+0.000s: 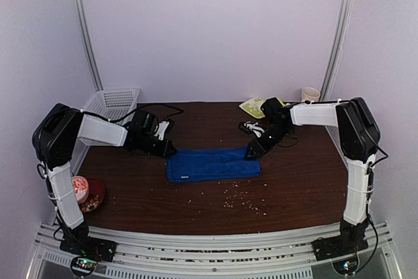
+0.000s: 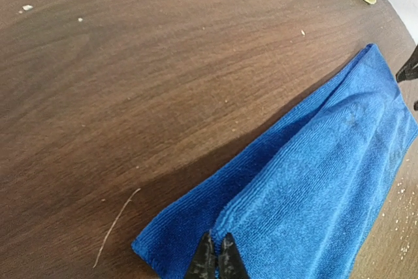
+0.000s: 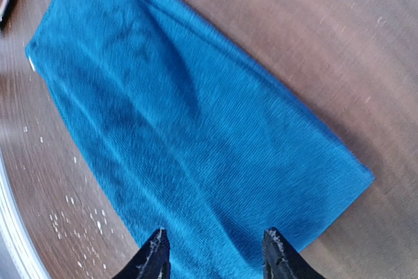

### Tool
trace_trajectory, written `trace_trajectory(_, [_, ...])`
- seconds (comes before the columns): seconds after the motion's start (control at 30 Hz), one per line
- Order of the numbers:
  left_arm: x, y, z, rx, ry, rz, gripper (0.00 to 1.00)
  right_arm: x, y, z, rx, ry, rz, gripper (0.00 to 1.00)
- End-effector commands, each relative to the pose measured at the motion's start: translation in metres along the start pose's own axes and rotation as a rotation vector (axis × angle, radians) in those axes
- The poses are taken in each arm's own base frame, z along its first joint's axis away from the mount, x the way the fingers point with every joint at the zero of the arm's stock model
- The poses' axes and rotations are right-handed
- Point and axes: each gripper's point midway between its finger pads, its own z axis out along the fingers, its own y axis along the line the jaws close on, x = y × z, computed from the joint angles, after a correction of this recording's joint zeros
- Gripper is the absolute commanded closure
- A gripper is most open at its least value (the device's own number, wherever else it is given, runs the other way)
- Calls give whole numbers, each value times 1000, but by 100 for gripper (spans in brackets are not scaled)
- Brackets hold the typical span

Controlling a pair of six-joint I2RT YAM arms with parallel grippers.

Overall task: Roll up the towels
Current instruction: Smooth out the towel at the center of the board.

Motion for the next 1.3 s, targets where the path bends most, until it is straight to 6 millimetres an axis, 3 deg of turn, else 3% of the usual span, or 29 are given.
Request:
trace_trajectory(0.0, [-21,-1,-14,-35,-53,43,100,-24,0,-3,-19,-99,22,51])
trace_trajectory(0.13, [-19,2,-10,-58,-39,51,100,-26,-2,-4,-7,-109,22,50])
trace_trajectory(0.4, [-25,-1,-5,-82,-42,86,100,-21,-16,14,27,-122,82,47])
trace_trajectory(0.6, [-32,-6,-11,-104,-55,105,100,-5,-30,33,69,-68,116,46])
trace_trajectory(1.1, [-27,22,-19,-287,-20,109,100,12,-43,46,108,2,139,46])
trace_trajectory(1.27, [-17,36,-12,-349,23,100,100,14,-43,48,104,11,137,46])
